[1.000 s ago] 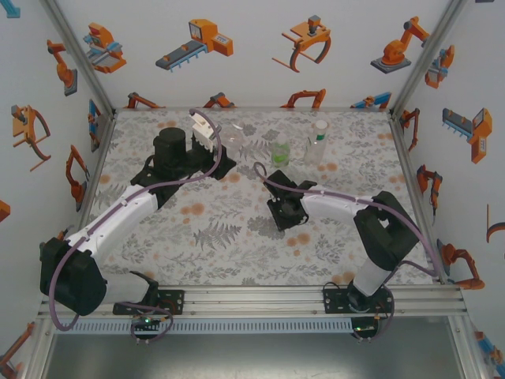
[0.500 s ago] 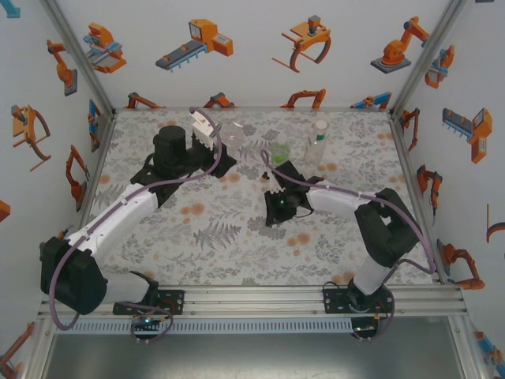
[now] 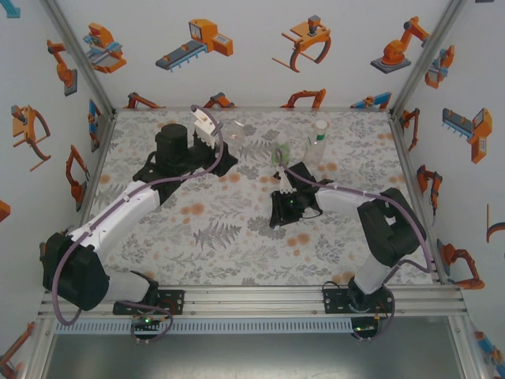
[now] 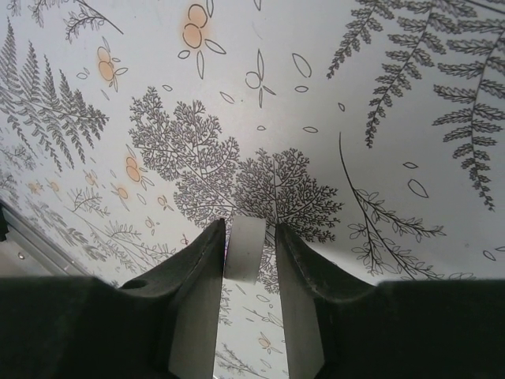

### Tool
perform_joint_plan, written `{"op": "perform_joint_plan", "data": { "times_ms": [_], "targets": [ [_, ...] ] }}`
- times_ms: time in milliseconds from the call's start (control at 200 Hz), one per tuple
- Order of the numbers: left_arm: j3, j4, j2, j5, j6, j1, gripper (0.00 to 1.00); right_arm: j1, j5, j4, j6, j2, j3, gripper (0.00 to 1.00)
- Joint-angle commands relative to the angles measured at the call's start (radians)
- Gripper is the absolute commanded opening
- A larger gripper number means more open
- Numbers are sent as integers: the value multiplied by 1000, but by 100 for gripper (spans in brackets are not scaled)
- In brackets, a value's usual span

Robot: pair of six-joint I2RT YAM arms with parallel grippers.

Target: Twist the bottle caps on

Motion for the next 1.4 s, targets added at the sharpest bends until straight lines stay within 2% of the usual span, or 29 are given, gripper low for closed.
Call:
{"op": "perform_joint_plan", "data": {
  "times_ms": [0, 335, 596, 861, 1392],
  "targets": [
    [35, 13, 2, 26, -16, -7, 8, -9, 114, -64, -1, 8, -28, 36],
    [26, 2, -5, 18, -8, -7, 8, -13, 141, -71, 11, 5, -37, 36],
    [29, -10, -6, 12, -6, -8, 8, -12, 147, -97, 9, 11, -16, 46],
    [31, -12, -5, 12, -9, -8, 8, 1, 161, -134, 7, 19, 15, 48],
    [40, -21, 6, 12, -15, -7, 9, 215, 474, -326, -53, 101, 178, 46]
  ]
}}
